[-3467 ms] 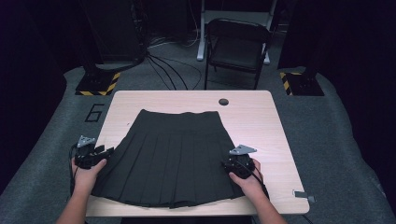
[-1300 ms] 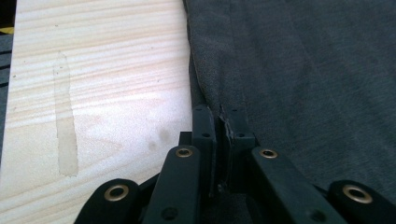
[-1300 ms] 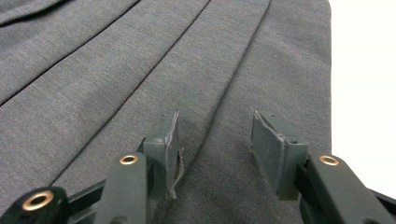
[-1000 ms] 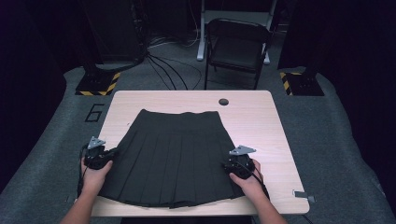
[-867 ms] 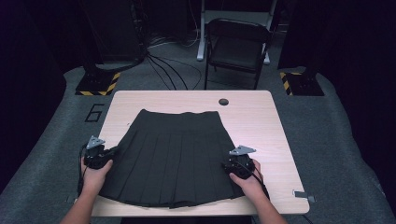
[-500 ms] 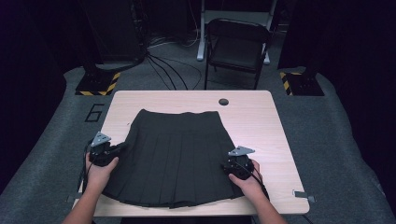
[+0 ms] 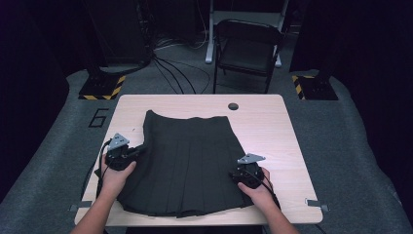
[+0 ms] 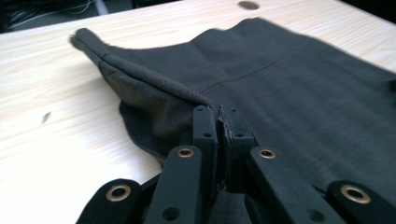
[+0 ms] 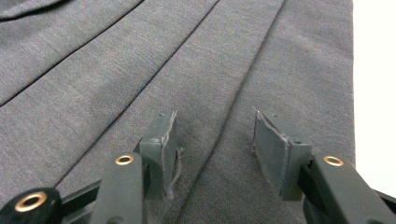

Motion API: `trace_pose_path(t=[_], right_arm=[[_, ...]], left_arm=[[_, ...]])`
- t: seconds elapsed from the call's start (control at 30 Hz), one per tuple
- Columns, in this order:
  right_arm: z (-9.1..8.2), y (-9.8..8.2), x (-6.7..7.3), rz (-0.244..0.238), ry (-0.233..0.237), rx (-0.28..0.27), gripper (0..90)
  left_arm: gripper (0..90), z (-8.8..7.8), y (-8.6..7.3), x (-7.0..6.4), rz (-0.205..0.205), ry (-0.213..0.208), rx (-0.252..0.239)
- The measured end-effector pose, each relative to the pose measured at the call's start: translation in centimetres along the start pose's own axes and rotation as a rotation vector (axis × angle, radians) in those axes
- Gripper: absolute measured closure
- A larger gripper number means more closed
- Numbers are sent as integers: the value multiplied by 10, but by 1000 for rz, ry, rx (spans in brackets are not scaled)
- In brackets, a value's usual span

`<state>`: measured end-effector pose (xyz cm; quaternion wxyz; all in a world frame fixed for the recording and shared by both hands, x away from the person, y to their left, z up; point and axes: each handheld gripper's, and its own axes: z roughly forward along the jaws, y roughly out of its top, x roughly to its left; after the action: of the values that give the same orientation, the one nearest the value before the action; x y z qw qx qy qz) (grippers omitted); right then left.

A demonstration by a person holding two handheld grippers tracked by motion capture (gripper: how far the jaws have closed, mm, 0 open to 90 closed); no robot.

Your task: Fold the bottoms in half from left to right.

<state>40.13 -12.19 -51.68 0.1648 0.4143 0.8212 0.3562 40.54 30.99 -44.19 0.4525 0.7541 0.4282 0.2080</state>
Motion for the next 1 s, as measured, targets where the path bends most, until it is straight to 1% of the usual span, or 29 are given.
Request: trace_pose_path(t=[0.13,0.2,0.3,0.37,0.43,0.47,0.5,0.57,0.6,0.67,0.73,0.77,0.83,0.93,1.0], right_arm=[[1,-1,-1,2,0,-12,485],[1,-1,-1,5,2,-9,485],[1,-1,-1,5,2,-7,485],[1,-1,-1,7,2,-8,484],[0,-1,-1,16,2,-3,483],[1,-1,-1,6,2,-9,484],[1,-1,-1,6,2,-10,484],[1,-1,-1,5,3,-10,484],[0,-1,-1,17,4,3,483],[0,-1,-1,15,5,0,483],[0,-1,-1,18,4,1,483],[0,-1,-1,7,4,-2,482],[0,-1,-2,3,5,-3,482],[0,-1,-2,-1,4,-4,482],[0,-1,-2,-2,4,-4,481]], left_arm=[[860,5,7,-15,14,-35,-18],[860,8,10,-23,38,-64,-7],[860,15,11,-37,70,-93,6],[860,19,11,-45,102,-110,27],[860,25,10,-54,108,-127,35],[860,27,10,-57,114,-136,41],[860,29,9,-62,110,-151,51],[860,35,8,-69,127,-168,60],[860,37,7,-73,133,-177,67],[860,44,6,-81,137,-193,76],[860,50,4,-88,157,-209,102],[860,54,3,-92,160,-219,115],[859,61,-1,-99,183,-229,144],[858,70,-6,-109,207,-230,187],[857,73,-8,-112,220,-228,198]])
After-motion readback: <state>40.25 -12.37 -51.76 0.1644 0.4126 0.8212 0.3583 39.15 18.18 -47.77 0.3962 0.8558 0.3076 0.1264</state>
